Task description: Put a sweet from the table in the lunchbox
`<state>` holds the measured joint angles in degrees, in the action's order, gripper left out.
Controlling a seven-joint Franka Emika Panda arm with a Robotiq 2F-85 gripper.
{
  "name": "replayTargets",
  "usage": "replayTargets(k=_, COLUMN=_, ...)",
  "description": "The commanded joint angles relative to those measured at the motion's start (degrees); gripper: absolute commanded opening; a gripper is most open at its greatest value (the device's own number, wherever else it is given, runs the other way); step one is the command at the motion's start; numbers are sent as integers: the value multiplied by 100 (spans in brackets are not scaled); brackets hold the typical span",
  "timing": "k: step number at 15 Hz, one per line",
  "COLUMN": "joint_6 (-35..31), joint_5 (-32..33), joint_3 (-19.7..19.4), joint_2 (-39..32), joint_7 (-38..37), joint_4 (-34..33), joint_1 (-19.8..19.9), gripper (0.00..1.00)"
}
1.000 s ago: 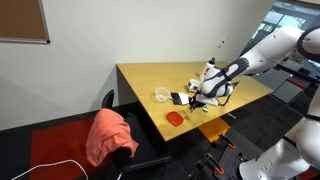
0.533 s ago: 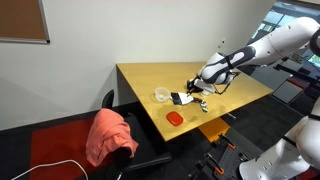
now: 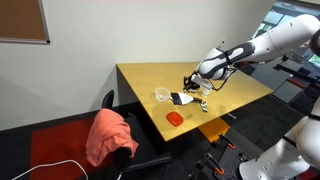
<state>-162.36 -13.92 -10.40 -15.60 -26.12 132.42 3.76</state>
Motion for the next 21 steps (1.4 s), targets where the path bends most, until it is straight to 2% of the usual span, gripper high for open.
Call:
replayTargets(k=1, joint_6=17, joint_5=2, joint_3=5, joint_2=-2, joint_7=11, joint_4=-13, joint_1=18, gripper=18)
replayTargets(k=2, joint_6=18, joint_5=2, joint_3=5, joint_2=-2, joint_7=11, joint_4=-13, joint_1=20, gripper=4)
replayTargets(k=8, joint_6=-755, joint_5=-188, joint_3=45, joint_2=-674, joint_7=-305, joint_4=-827, joint_1=-60, gripper=4)
replayTargets(k=14, joint_6=-252, joint_5=-270, joint_3=132, joint_2=-1732, joint_7=-364, joint_4=-2079, joint_1=-81, gripper=4)
replayTargets(k=21, joint_6=5, joint_5=-289, joint_3=472, joint_2=-2451, joint_7=-245, joint_4=-2923, joint_1=-133, gripper=4)
